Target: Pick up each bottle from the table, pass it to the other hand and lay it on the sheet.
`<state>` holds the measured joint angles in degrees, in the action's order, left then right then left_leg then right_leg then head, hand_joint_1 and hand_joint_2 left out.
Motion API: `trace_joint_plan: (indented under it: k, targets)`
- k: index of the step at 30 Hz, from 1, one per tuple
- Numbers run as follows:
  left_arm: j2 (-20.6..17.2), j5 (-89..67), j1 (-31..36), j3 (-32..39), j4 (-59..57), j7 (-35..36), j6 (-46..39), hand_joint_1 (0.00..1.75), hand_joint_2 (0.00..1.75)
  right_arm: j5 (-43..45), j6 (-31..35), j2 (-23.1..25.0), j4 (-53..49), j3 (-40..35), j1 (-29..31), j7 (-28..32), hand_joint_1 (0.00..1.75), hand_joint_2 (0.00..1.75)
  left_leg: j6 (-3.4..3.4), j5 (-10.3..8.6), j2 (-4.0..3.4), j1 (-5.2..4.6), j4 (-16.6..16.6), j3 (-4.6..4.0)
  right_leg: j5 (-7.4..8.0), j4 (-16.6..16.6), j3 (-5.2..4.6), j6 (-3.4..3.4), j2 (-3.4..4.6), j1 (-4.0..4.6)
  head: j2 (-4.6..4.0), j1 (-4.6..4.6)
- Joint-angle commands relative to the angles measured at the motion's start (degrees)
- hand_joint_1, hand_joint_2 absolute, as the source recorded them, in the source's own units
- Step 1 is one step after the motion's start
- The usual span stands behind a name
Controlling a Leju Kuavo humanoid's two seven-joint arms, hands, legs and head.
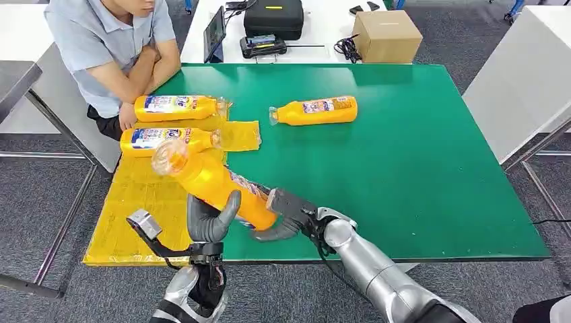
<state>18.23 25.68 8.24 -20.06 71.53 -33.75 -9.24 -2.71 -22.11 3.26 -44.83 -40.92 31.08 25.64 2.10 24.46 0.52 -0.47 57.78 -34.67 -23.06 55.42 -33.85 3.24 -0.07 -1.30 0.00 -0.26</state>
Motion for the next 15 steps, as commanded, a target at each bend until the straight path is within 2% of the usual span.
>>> trace_joint_plan:
  k: [1,4,5,8,9,10,11,12,13,15]
  targets:
    - [-3.92,-3.55,0.52,-0.76,5.29,2.57,-3.75,1.75,1.75,-3.85,10.46,-0.95,6.91,3.04,-3.64,-1.02,0.00,0.00,-0.14,0.06,0.04,0.10,-0.05,0.25,-0.07,-0.07,0.28,-0.15,-0.10,0.11,0.00,0.00]
    - [-6.02,-13.49,-0.09,-0.68,5.51,2.51,-10.34,1.75,1.75,-7.27,14.91,-2.85,2.95,7.76,-8.79,-0.31,0.00,0.00,-0.21,0.12,0.26,0.18,-0.13,0.47,-0.17,-0.16,0.56,-0.24,-0.27,0.19,0.00,0.00]
    - [-7.21,-20.10,-0.19,-0.87,4.86,2.84,-14.09,1.75,1.75,-9.37,18.32,-3.80,0.28,10.29,-11.29,-0.10,0.00,0.00,-0.20,0.14,0.17,0.14,-0.10,0.44,-0.16,-0.12,0.50,-0.23,-0.18,0.15,0.00,0.04]
    - [-7.57,-23.94,-1.19,1.03,5.41,3.64,-13.91,1.75,1.75,-12.23,17.77,-5.29,-4.73,14.50,-14.89,-0.78,0.00,0.00,-0.23,0.16,0.29,0.20,-0.22,0.63,-0.22,-0.29,0.76,-0.27,-0.35,0.22,0.00,0.02]
    - [-7.57,-23.94,-1.19,1.03,5.41,3.64,-13.91,1.75,1.75,-12.23,17.77,-5.29,-4.73,14.50,-14.89,-0.78,0.00,0.00,-0.15,0.09,0.34,0.13,-0.14,0.38,-0.17,-0.18,0.49,-0.18,-0.36,0.14,0.00,0.02]
    - [-8.60,-28.77,-0.74,0.04,4.75,4.87,-15.71,1.75,1.75,-12.77,17.68,-4.83,-5.70,16.82,-15.59,-1.09,0.00,0.00,-0.07,0.02,0.25,0.03,-0.07,0.12,-0.07,-0.07,0.15,-0.09,-0.24,0.03,0.00,0.02]
    - [-9.69,-32.77,-0.33,-0.79,4.17,6.22,-17.14,1.75,1.75,-12.93,18.11,-4.74,-6.69,18.58,-16.34,-0.81,0.00,0.00,-0.13,0.11,0.22,0.08,-0.05,0.25,-0.14,-0.07,0.30,-0.16,-0.23,0.09,0.00,0.02]
    - [-11.99,-48.17,0.80,-2.44,2.85,11.03,-23.03,1.75,1.75,-14.80,19.08,-4.70,-7.95,20.74,-17.08,-0.57,0.00,0.00,-0.09,0.07,0.15,0.05,-0.05,0.10,-0.08,-0.05,0.15,-0.11,-0.15,0.05,0.00,0.00]
    - [-12.71,-56.33,1.37,-1.72,1.71,13.21,-24.70,1.75,1.75,-15.86,19.14,-4.57,-8.62,21.91,-17.26,-0.21,0.00,1.75,-0.14,0.12,0.11,0.10,-0.05,0.23,-0.12,-0.07,0.29,-0.17,-0.14,0.11,0.00,0.04]
    - [-15.50,-79.52,3.98,-0.65,-2.66,23.00,-25.95,1.75,1.75,-16.55,18.20,-3.56,-9.64,24.62,-17.14,0.44,0.00,1.75,-0.10,0.01,0.19,0.02,-0.09,0.13,-0.06,-0.06,0.16,-0.12,-0.24,0.03,0.00,0.04]
